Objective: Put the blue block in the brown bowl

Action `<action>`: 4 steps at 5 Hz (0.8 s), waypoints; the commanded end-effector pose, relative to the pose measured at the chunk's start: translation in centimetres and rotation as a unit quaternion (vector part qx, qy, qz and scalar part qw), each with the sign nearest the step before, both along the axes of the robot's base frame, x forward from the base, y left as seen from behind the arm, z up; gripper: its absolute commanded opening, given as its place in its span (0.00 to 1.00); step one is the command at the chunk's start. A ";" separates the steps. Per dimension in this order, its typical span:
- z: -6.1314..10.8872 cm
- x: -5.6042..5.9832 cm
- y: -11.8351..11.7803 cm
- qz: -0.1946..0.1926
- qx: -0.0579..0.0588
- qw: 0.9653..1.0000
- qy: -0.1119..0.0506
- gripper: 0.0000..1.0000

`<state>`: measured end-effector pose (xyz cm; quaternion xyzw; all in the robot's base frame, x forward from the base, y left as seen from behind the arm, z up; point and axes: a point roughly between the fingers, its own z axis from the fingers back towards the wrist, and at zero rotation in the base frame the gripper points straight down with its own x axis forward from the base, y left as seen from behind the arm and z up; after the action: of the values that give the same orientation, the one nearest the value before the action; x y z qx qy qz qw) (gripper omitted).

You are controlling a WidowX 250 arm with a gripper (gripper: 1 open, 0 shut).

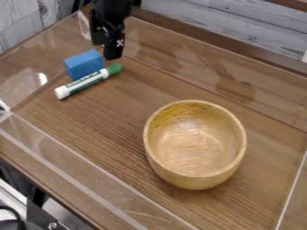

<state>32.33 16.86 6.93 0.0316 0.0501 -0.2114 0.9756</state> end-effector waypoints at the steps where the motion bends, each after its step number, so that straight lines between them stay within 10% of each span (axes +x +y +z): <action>1: 1.7 1.0 1.6 0.002 0.012 0.999 -0.041 1.00; 4: 1.4 0.1 2.3 0.027 -0.016 0.998 -0.046 1.00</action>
<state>31.93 18.32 6.36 0.0043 0.0273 -0.1905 0.9813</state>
